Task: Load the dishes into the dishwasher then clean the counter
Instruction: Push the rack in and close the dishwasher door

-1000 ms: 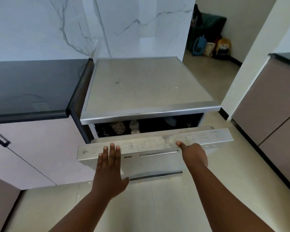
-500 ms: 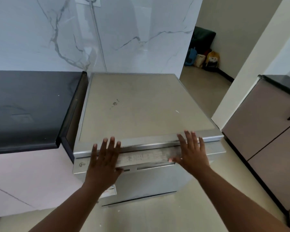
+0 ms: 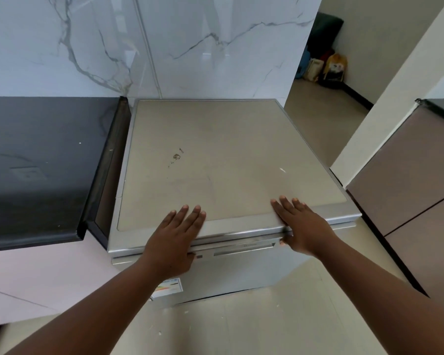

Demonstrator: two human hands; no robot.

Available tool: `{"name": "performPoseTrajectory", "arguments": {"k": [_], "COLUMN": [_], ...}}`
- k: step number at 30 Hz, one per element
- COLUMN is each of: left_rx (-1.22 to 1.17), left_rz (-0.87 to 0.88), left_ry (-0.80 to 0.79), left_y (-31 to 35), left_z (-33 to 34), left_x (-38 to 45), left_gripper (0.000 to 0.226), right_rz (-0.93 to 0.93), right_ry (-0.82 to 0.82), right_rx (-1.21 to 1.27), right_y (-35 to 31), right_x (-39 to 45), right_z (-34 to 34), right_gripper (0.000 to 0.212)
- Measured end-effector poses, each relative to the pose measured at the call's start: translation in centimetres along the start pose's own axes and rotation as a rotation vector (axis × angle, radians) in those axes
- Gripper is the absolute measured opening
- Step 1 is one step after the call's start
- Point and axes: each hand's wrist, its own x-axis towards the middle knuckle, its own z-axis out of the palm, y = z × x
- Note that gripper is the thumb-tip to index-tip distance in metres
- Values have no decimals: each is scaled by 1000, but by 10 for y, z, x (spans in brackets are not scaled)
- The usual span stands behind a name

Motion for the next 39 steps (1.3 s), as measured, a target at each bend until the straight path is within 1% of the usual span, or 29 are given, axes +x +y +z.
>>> {"name": "performPoseTrajectory", "arguments": {"k": [3,5,7,8,10,13,16,19,23,26,29,30,32,33,34,37,39], "left_rx": [-4,-26,-25,-16,4,33,51,71,78,71,10,-14,-16,-47,-83,-155,-157], "left_rz": [16,40,30,39,52,83,82,50,-1,-37,-140,-188,-264,-300,-337,-385,-372], "left_ry": [-52,-26,-74,-61,-87,-57,-39,-60,-134,-151,-190,-205,-210,-235,-256,-310,-355], "left_y": [-4,-4,-3,-3,-3,-5,-3,0,7,12,23,28,39,45,51,60,59], "left_z": [-7,-9,-10,-10,-11,-6,-4,-4,-15,-21,-27,-31,-35,-38,-40,-46,-52], "left_x": [11,18,19,18,15,14,14,14,13,11,11,11,12,11,12,13,13], "left_gripper": [112,108,106,109,115,111,107,113,121,126,129,127,113,106,103,104,102], "right_rz": [2,-9,-10,-9,-10,-48,-81,-89,-62,-96,-71,-95,-123,-139,-137,-145,-139], "right_ry": [21,25,30,31,38,94,188,222,175,130,52,58,24,-32,-79,-137,-162], "right_rx": [18,20,15,14,6,-13,-24,-40,-16,-7,4,-16,-7,-21,-8,18,15], "right_y": [0,2,2,2,2,5,8,8,5,5,9,9,10,11,13,14,12], "right_x": [-1,0,0,-1,-3,-3,2,5,3,2,3,2,0,-2,-4,-5,-4], "right_z": [-2,-3,0,2,9,21,31,37,34,30,20,12,-4,-11,-16,-34,-45], "right_gripper": [101,99,98,97,99,110,109,108,109,111,117,117,107,101,99,101,94]}}
